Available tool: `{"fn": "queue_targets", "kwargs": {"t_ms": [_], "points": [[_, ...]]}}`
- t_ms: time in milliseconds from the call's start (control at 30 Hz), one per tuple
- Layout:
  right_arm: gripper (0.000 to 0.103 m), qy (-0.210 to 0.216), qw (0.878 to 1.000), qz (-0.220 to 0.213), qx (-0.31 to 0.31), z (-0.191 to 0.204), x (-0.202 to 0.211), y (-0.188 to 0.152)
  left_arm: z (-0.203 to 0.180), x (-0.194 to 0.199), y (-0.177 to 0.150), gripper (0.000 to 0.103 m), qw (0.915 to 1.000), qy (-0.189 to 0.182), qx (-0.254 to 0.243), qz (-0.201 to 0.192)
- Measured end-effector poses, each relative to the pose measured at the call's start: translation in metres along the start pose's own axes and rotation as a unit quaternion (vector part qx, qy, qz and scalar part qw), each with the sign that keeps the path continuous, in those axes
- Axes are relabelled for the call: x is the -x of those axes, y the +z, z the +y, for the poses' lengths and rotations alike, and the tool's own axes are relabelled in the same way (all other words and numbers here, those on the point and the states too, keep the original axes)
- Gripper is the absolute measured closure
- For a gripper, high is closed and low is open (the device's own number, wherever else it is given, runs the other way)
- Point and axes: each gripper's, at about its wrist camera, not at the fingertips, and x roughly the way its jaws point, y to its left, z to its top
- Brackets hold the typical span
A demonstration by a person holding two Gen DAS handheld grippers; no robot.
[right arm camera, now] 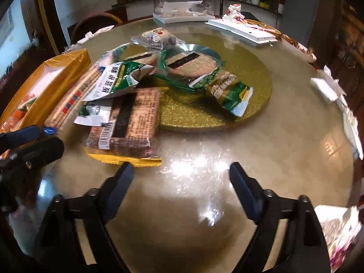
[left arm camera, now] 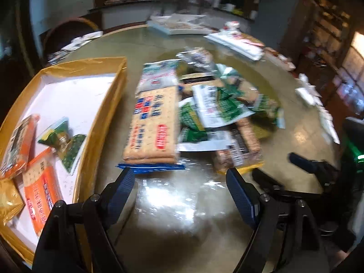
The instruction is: Organize snacks
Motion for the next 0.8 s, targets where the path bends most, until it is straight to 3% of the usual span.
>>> {"fn": "queue_targets", "kwargs": {"t_ms": [167,267,533,667,733,800], "points": [[0.007,-0.01,1.0,-0.004,-0.01,-0.002,-0.009,0.01,-0.006,-0.012,0.001,0.02,0.9997,0.019,-0.003,-0.011],[0.0,-0.025,0.999,-0.002,-0.033,-0.008,-0.014,0.012,0.0,-0.019,0.004,0.02,0.9999,0.005,0.013,-0.006],[0.0,-0.048,0.997,-0.002,-0.062,-0.019,-0.012,0.011,-0.007,-0.03,0.002,0.013,0.9981,0.043,-0.041,-0.017],[0.0,-0.05,0.997,-0.002,-0.065,-0.019,-0.011,0.011,-0.006,-0.03,0.002,0.008,0.998,0.046,-0.041,-0.015],[0.0,-0.054,0.996,-0.003,-0.07,-0.022,-0.011,0.01,-0.007,-0.033,0.003,0.0,0.998,0.048,-0.04,-0.007],[0.0,-0.057,0.995,-0.003,-0.076,-0.024,-0.011,0.01,-0.007,-0.033,0.002,0.0,0.998,0.053,-0.035,-0.008]]}}
